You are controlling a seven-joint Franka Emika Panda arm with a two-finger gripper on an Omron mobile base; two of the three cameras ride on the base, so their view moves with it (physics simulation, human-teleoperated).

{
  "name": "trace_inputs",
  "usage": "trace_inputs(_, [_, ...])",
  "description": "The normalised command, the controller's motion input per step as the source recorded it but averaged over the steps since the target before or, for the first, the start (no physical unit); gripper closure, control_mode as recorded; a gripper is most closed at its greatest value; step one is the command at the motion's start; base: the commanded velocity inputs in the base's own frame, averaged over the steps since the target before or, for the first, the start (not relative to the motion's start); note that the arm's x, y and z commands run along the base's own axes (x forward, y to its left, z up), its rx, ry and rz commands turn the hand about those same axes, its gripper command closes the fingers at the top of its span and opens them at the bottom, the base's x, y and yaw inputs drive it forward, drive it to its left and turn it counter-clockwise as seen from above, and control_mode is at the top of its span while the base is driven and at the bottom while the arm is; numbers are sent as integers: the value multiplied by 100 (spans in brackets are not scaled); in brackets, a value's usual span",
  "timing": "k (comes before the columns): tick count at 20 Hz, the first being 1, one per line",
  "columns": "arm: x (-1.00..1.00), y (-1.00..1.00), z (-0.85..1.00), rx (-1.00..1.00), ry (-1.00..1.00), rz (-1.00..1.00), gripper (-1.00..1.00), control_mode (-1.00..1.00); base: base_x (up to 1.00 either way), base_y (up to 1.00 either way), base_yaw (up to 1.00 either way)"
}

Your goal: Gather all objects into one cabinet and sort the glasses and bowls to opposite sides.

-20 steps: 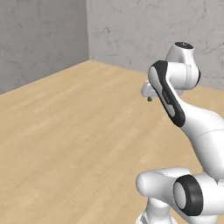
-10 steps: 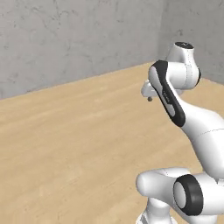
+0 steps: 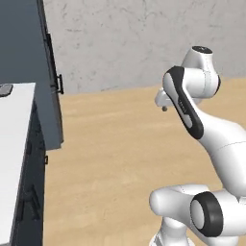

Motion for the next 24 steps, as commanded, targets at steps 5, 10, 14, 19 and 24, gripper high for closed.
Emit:
trace_inputs(5, [0,0,0,0,0,0,-100,100,8,33,56])
trace_inputs(10, [0,0,0,0,0,0,-100,100,3,7,30])
trace_inputs(14, [0,0,0,0,0,0,-100,100,19,0,0])
trace_inputs(19, [0,0,0,0,0,0,-100,100,97,9,0])
trace_inputs(24, [0,0,0,0,0,0,-100,100,100,3,0])
